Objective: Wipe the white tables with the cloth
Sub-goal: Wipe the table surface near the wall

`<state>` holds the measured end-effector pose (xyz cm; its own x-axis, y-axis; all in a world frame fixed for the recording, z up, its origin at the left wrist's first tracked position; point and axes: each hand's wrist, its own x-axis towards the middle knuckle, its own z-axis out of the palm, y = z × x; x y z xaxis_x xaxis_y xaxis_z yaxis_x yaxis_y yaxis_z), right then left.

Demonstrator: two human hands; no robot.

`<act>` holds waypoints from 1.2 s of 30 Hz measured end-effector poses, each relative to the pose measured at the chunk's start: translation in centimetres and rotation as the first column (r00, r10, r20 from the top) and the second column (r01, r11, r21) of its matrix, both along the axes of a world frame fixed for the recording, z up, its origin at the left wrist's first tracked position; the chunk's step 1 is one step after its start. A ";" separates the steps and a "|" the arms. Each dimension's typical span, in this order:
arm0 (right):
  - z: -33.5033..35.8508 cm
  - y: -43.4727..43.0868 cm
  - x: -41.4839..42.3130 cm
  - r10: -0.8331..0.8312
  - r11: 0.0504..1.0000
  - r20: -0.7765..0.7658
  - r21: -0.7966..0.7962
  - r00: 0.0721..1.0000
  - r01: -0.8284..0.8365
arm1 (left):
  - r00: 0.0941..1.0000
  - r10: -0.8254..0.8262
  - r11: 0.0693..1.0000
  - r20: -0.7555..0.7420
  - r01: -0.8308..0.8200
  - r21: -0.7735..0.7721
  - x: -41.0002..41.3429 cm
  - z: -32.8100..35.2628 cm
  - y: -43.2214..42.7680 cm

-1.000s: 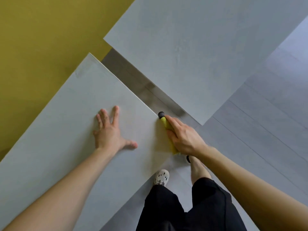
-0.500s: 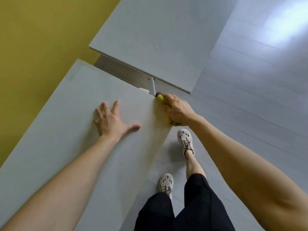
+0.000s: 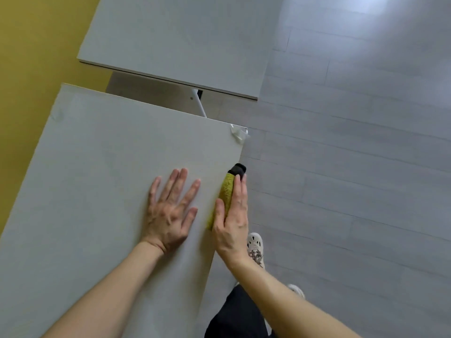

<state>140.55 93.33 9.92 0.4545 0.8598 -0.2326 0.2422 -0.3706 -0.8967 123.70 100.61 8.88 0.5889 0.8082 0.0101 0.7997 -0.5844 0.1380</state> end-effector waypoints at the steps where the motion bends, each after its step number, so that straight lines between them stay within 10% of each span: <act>1: 0.0 -0.6 0.3 0.044 0.999 -0.022 0.020 0.999 -0.043 | 1.000 0.001 1.000 0.020 -0.001 0.016 -0.1 -0.2 0.0; 9: -1.3 12.9 6.9 -0.121 0.992 -0.037 0.035 0.992 0.122 | 0.999 -0.015 0.999 0.033 0.013 0.053 -0.4 -0.7 0.1; 17: -1.5 -6.0 -3.3 0.019 0.989 -0.082 0.145 0.996 -0.007 | 0.999 -0.012 0.997 0.040 0.009 0.082 -0.5 -1.3 0.2; 25: -2.3 12.2 6.8 -0.093 0.984 -0.034 0.146 0.995 0.097 | 0.999 -0.012 0.993 0.033 0.008 0.119 -0.3 -1.3 0.3; 32: -1.6 -9.2 -6.0 -0.008 0.981 -0.086 0.191 0.996 0.025 | 0.999 -0.011 0.992 0.034 0.007 0.124 -0.3 -1.2 0.1; 36: -1.2 -4.6 -3.4 -0.021 0.982 -0.061 0.187 0.998 0.032 | 0.999 -0.013 0.992 0.036 0.008 0.124 -0.3 -1.1 0.1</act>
<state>137.12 88.76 8.73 0.4684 0.8784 -0.0953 0.1798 -0.2004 -0.9631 123.45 100.67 7.76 0.5949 0.7930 0.1313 0.7891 -0.6072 0.0930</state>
